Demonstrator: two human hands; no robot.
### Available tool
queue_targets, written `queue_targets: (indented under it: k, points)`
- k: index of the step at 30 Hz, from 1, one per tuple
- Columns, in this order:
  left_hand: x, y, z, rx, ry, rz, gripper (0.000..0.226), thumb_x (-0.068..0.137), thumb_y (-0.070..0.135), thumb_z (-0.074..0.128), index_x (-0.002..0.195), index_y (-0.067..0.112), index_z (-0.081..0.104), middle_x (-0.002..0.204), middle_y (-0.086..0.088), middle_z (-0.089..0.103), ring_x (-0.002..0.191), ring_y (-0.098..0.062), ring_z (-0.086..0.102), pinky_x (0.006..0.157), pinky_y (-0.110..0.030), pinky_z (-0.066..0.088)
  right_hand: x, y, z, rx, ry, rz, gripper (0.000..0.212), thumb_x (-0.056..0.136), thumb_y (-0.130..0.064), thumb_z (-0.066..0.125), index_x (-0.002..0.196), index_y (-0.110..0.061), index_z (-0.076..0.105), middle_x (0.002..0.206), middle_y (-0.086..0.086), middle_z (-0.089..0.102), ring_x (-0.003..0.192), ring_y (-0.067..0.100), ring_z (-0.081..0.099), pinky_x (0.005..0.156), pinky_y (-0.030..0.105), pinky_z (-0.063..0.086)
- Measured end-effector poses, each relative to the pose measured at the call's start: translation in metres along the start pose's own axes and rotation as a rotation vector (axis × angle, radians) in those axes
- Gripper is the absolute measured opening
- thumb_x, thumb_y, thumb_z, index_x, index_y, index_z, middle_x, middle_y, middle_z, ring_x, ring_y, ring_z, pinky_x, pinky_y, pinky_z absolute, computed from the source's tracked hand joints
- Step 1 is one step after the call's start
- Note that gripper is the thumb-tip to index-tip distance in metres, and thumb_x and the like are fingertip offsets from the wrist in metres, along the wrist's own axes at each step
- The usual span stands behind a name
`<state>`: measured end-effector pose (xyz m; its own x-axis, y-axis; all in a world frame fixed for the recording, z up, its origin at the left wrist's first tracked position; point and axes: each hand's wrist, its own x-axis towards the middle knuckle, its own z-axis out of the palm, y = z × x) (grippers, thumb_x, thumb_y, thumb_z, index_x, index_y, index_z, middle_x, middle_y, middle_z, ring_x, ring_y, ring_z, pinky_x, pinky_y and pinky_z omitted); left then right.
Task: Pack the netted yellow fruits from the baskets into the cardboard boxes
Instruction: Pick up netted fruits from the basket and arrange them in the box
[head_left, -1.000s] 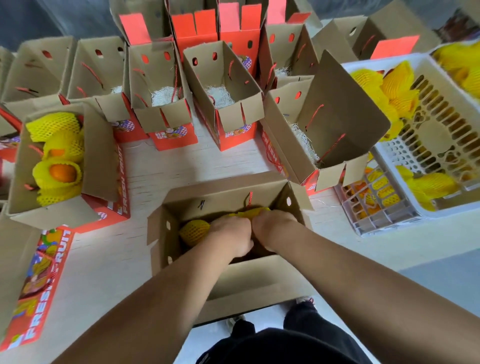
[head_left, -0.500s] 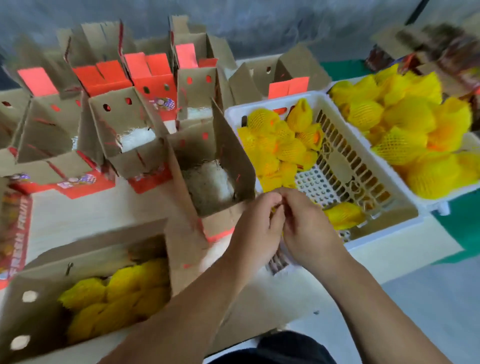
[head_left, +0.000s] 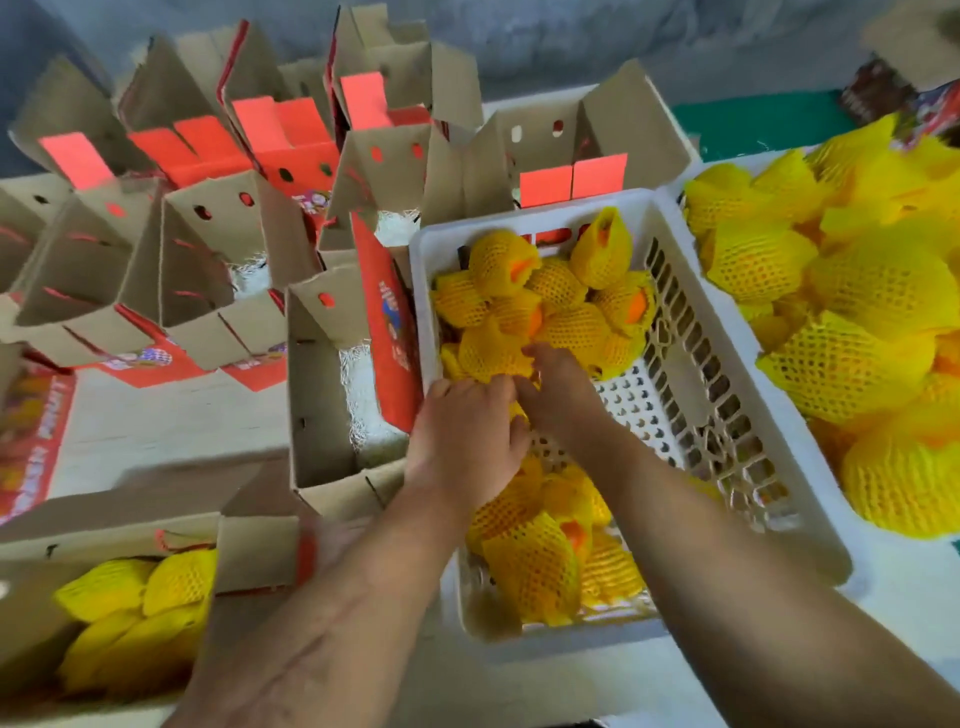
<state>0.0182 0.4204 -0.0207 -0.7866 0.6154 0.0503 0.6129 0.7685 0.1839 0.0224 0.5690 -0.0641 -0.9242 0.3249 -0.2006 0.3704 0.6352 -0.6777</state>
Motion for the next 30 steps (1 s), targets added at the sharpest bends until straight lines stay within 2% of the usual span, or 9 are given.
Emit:
queue_targets:
  k: [5,8,13,16,18,21,25,28,30]
  points:
    - [0.0,0.0,-0.003,-0.025,0.022,-0.049,0.006,0.091,0.031,0.056,0.093,0.025,0.053,0.077,0.007,0.058,0.083,-0.021,0.057,0.091,-0.037,0.04,0.029,0.0,0.039,-0.048,0.013,-0.008,0.057,0.095,-0.035,0.059,0.145,-0.023,0.032,0.152,0.014,0.028,0.133,0.046,0.037,0.103,0.062,0.04]
    - [0.001,0.0,-0.003,-0.052,0.005,-0.057,0.004,0.091,0.027,0.055,0.094,0.024,0.054,0.079,0.008,0.057,0.084,-0.021,0.054,0.094,-0.038,0.039,0.032,0.005,0.046,-0.066,0.105,-0.051,0.048,0.095,-0.03,0.06,0.135,-0.016,0.037,0.139,0.015,0.041,0.122,0.046,0.048,0.092,0.058,0.046]
    - [0.003,-0.001,-0.002,0.006,-0.043,-0.042,0.024,0.092,0.032,0.055,0.115,0.024,0.054,0.105,0.007,0.061,0.106,-0.02,0.054,0.102,-0.035,0.034,0.034,0.008,0.016,-0.139,-0.031,0.047,0.084,0.08,-0.057,0.073,0.149,-0.022,0.04,0.144,0.014,0.041,0.129,0.042,0.043,0.106,0.054,0.042]
    - [0.002,-0.001,-0.003,-0.005,-0.018,-0.047,0.043,0.095,0.052,0.055,0.125,0.022,0.052,0.11,0.004,0.059,0.111,-0.021,0.053,0.103,-0.034,0.034,0.031,0.005,-0.029,0.113,-0.288,0.185,0.068,0.07,-0.067,0.076,0.119,-0.022,0.063,0.113,0.006,0.065,0.101,0.029,0.066,0.088,0.05,0.058]
    - [0.003,0.001,-0.006,-0.03,-0.022,-0.072,0.061,0.095,0.07,0.047,0.133,0.022,0.049,0.108,0.006,0.059,0.109,-0.019,0.053,0.102,-0.034,0.036,0.018,0.007,-0.054,0.329,-0.465,0.28,0.064,0.064,-0.068,0.077,0.109,-0.025,0.064,0.094,0.001,0.07,0.079,0.019,0.071,0.073,0.047,0.065]
    - [0.003,0.0,-0.009,-0.103,-0.033,-0.099,0.076,0.091,0.081,0.042,0.137,0.022,0.052,0.109,0.011,0.062,0.108,-0.014,0.054,0.1,-0.031,0.036,0.001,0.014,-0.065,0.699,-0.593,0.312,0.054,0.067,-0.055,0.086,0.113,-0.035,0.064,0.107,0.004,0.074,0.089,0.023,0.077,0.073,0.04,0.064]
    - [0.001,-0.003,-0.01,-0.181,0.008,-0.067,0.049,0.096,0.064,0.055,0.127,0.026,0.061,0.104,0.016,0.061,0.105,-0.014,0.056,0.1,-0.03,0.036,0.005,0.02,-0.056,0.844,-0.576,0.328,0.058,0.083,-0.032,0.084,0.132,-0.018,0.054,0.118,0.017,0.071,0.094,0.035,0.076,0.082,0.043,0.063]
    - [0.002,-0.001,-0.01,-0.111,-0.036,-0.064,0.088,0.086,0.081,0.043,0.151,0.022,0.042,0.125,0.011,0.06,0.121,-0.014,0.052,0.11,-0.03,0.032,0.012,0.025,-0.06,0.86,-0.614,0.305,0.055,0.082,-0.028,0.084,0.131,-0.021,0.059,0.127,0.015,0.067,0.104,0.035,0.073,0.091,0.049,0.06]
    - [0.002,0.0,-0.009,-0.038,-0.067,-0.059,0.094,0.085,0.084,0.039,0.155,0.021,0.039,0.13,0.009,0.061,0.124,-0.015,0.051,0.112,-0.032,0.032,0.015,0.032,-0.065,0.878,-0.669,0.25,0.063,0.079,-0.026,0.087,0.135,-0.023,0.058,0.132,0.011,0.067,0.113,0.032,0.07,0.098,0.051,0.057]
